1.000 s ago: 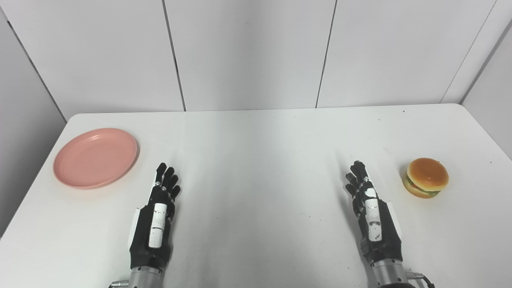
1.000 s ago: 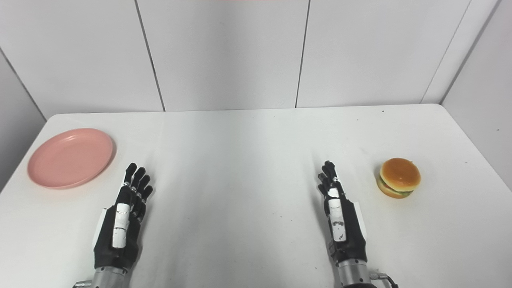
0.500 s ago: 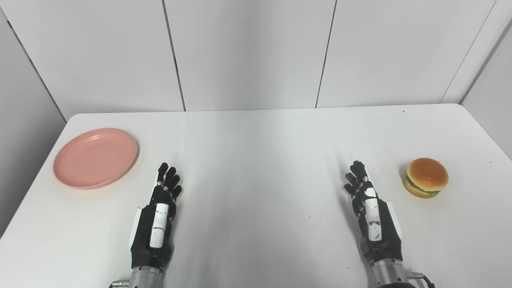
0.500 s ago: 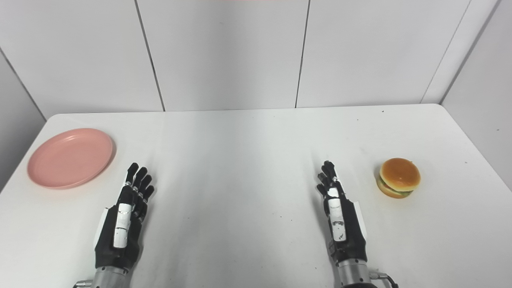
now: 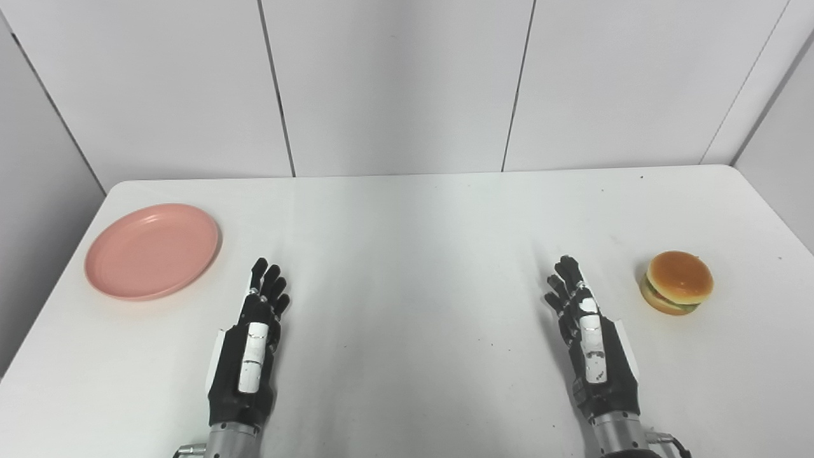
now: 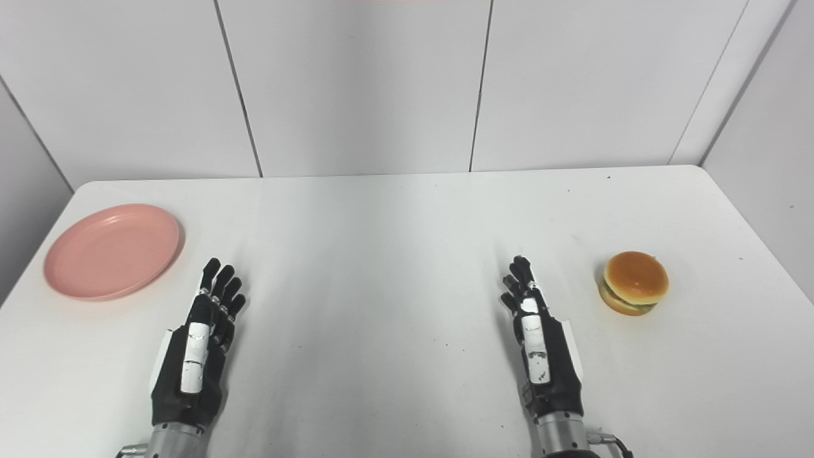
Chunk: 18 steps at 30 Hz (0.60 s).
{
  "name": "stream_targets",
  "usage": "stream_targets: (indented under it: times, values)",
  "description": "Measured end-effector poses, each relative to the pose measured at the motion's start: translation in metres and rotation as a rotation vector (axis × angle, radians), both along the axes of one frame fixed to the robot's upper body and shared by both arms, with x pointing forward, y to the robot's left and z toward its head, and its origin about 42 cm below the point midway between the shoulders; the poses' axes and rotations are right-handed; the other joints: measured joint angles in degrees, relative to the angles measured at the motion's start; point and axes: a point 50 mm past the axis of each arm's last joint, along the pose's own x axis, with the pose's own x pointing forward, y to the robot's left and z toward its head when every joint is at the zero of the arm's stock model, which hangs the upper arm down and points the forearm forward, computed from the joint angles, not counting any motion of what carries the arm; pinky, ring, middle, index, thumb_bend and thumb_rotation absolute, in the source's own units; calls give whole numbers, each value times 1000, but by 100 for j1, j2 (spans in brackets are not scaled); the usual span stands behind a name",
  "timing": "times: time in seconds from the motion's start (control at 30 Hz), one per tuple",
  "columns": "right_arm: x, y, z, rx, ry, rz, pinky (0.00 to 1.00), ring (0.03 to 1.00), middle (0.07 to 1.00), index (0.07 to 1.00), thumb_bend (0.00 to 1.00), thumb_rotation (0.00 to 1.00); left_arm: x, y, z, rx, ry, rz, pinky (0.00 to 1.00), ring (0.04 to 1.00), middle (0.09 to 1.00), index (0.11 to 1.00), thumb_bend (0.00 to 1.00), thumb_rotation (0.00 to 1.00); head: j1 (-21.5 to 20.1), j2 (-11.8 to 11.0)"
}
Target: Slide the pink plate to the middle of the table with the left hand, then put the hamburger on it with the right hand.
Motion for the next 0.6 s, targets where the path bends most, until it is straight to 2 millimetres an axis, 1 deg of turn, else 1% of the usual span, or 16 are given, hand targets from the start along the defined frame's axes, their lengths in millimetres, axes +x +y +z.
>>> stream_targets:
  times: [0.1, 0.17, 0.2, 0.23, 0.3, 0.4, 0.43, 0.5, 0.57, 0.6]
  values:
    - [0, 0, 0, 1, 0, 0, 947, 949, 960, 943, 827, 1000, 0, 0, 0, 2, 0, -1, 1000, 1000, 1000, 1000, 857, 869, 70, -35]
    - [0, -1, -1, 8, 2, 4, 957, 954, 964, 947, 828, 1000, 0, -1, 0, 7, 1, -3, 1000, 999, 1000, 1000, 857, 880, 307, -131]
    - [1, -1, -1, 12, 1, 8, 962, 956, 966, 949, 826, 1000, 1, -2, -1, 8, 2, -5, 1000, 1000, 1000, 1000, 853, 881, 308, -132]
    - [1, -2, -1, 14, 3, 13, 968, 960, 969, 952, 825, 1000, 2, -3, -1, 10, 2, -8, 1000, 1000, 1000, 1000, 852, 881, 395, -158]
    - [3, -5, -2, 15, 6, 18, 969, 961, 971, 954, 828, 1000, 3, -6, -1, 23, 4, -17, 1000, 1000, 1000, 1000, 844, 892, 666, -263]
    - [7, -12, -3, 8, 4, 26, 968, 964, 974, 959, 818, 1000, 6, -13, -2, 41, 5, -33, 1000, 1000, 1000, 1000, 808, 903, 782, -316]
    - [8, -15, -3, 8, 2, 26, 966, 962, 973, 959, 814, 1000, 7, -16, -2, 43, 5, -37, 1000, 1000, 1000, 1000, 795, 904, 965, -464]
    - [11, -22, -4, 3, -5, 22, 964, 961, 974, 960, 808, 1000, 9, -23, -2, 33, 7, -42, 995, 1000, 1000, 1000, 771, 895, 967, -466]
    - [13, -27, -3, 7, -8, 16, 967, 960, 974, 957, 815, 1000, 10, -31, -4, 32, 10, -46, 996, 1000, 1000, 1000, 744, 888, 1203, -641]
    - [13, -27, -4, 9, -8, 15, 978, 966, 977, 956, 818, 1000, 11, -34, -4, 32, 9, -49, 999, 1000, 1000, 1000, 728, 892, 1248, -676]
